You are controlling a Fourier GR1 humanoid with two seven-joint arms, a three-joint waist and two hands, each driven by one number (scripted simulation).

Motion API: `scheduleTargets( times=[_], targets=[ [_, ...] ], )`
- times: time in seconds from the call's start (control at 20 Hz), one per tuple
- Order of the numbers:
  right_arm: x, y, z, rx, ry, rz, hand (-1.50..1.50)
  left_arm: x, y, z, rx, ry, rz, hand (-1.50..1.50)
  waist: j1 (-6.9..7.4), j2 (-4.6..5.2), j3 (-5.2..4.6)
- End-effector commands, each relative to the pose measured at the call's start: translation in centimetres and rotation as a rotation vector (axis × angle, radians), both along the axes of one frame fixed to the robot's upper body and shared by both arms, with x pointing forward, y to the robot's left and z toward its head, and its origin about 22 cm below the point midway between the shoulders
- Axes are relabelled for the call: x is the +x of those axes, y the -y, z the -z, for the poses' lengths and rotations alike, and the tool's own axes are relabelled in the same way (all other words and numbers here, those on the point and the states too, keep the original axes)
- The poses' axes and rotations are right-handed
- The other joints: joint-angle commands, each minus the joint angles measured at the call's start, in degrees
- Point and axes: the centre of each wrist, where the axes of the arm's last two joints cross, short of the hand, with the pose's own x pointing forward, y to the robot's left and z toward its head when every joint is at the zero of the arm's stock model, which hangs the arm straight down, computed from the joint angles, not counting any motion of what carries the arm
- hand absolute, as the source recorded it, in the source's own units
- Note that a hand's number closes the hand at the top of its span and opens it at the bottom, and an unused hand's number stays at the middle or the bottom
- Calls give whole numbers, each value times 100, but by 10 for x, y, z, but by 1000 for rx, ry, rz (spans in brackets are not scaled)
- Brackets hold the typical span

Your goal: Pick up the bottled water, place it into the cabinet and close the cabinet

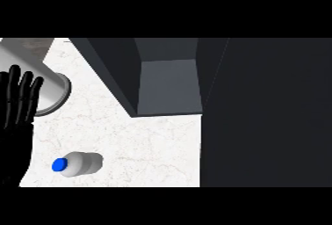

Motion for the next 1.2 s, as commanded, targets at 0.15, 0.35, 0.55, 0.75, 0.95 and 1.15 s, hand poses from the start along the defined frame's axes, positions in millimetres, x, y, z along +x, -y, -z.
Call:
scheduleTargets(
  times=[0.15,0.35,0.55,0.75,0.95,1.15],
  targets=[
    [-36,8,12,17,-25,-23,-150,-54,-24,4,-37,72,6,-150,255,8,-195],
    [-50,-19,10,67,-124,-229,-150,-69,-25,20,-312,-82,-77,-150,358,-35,-201],
    [-71,-36,-11,54,-121,-257,-150,-116,-23,2,-322,-99,-75,-150,342,-11,-199],
    [-80,-49,-13,68,-125,-263,-150,-136,-31,-11,-308,-80,-70,-150,285,19,-195],
    [-91,-56,-21,77,-115,-261,-150,-150,-30,-23,-313,-92,-78,-150,312,2,-193],
    [-99,-56,-35,70,-153,-258,-150,-156,-30,-23,-308,-106,-77,-150,346,-2,-196]
  ],
)
